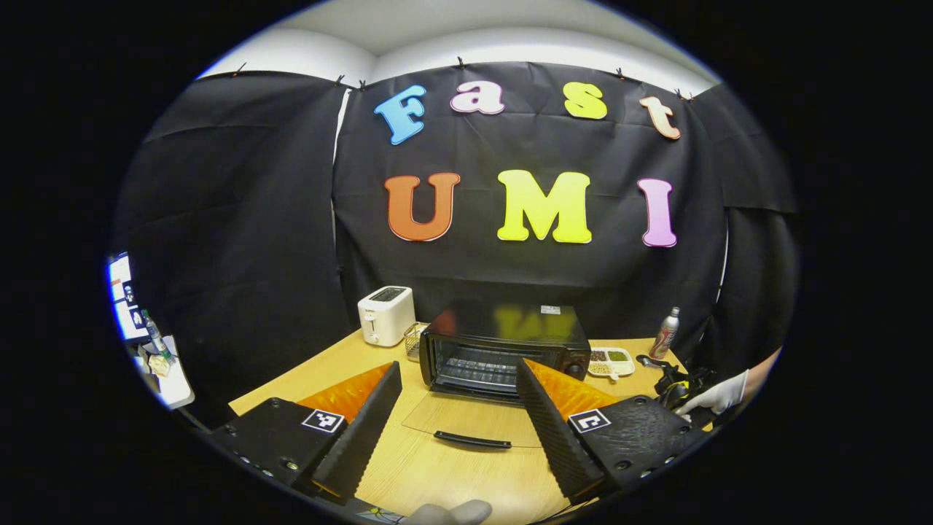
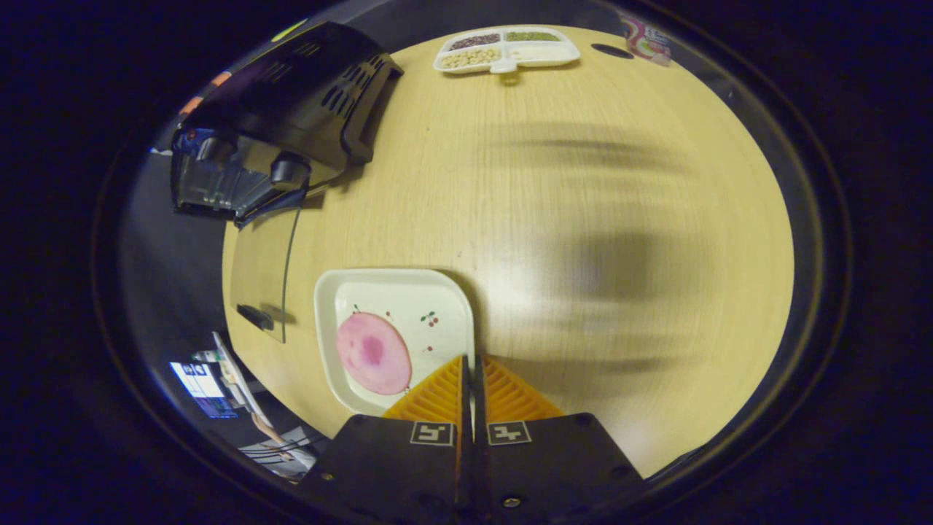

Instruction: Open the electric oven with the left hand, put the food in, and close the electric oven.

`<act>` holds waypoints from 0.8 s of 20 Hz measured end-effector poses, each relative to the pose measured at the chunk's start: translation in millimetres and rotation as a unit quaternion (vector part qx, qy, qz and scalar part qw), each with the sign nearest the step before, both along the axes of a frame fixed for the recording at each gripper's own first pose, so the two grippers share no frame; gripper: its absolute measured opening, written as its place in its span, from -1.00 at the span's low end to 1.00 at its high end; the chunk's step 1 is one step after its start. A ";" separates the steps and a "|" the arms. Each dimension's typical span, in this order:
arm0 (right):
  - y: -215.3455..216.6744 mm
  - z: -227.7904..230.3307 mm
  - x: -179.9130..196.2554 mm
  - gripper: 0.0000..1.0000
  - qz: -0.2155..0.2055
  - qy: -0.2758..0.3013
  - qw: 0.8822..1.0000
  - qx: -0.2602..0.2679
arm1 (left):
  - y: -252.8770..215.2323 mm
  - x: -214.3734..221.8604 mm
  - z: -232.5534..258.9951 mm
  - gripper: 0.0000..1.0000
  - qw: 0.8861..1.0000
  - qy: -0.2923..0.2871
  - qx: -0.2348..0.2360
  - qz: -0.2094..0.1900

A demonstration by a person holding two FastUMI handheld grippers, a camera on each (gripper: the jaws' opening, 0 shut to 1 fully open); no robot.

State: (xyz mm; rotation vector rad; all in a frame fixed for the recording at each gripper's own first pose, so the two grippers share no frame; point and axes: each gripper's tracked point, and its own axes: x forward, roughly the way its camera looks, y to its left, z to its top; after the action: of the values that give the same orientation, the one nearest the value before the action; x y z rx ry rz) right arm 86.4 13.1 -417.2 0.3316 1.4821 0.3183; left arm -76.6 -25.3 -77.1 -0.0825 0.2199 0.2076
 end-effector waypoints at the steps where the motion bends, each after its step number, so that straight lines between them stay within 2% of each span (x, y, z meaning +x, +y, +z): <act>1: 1.2 0.0 0.4 -0.99 -0.009 0.006 1.000 0.029 | 0.5 -0.6 2.5 0.92 1.000 0.001 0.003 0.003; 6: 0.4 6.0 0.2 -0.93 -0.049 -0.008 0.989 0.141 | -6.0 -1.8 14.2 0.92 1.000 0.007 0.025 0.000; 11: 0.0 24.0 8.9 -0.99 -0.094 -0.062 0.979 0.170 | -16.2 1.4 21.2 0.92 1.000 0.004 0.020 -0.013; 12: -0.2 30.4 7.5 -0.93 -0.105 -0.070 0.977 0.171 | -11.1 2.1 21.5 0.93 1.000 0.003 0.021 -0.009; 16: 11.0 61.1 -4.5 -0.93 -0.162 -0.098 0.963 0.194 | -3.3 6.1 28.3 0.94 1.000 -0.008 0.022 -0.020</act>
State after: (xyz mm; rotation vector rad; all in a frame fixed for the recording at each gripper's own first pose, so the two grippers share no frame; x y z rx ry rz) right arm 81.9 24.1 -356.1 0.8232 1.1415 0.3654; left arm -70.4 -28.5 -48.8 -0.0354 0.2015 0.1710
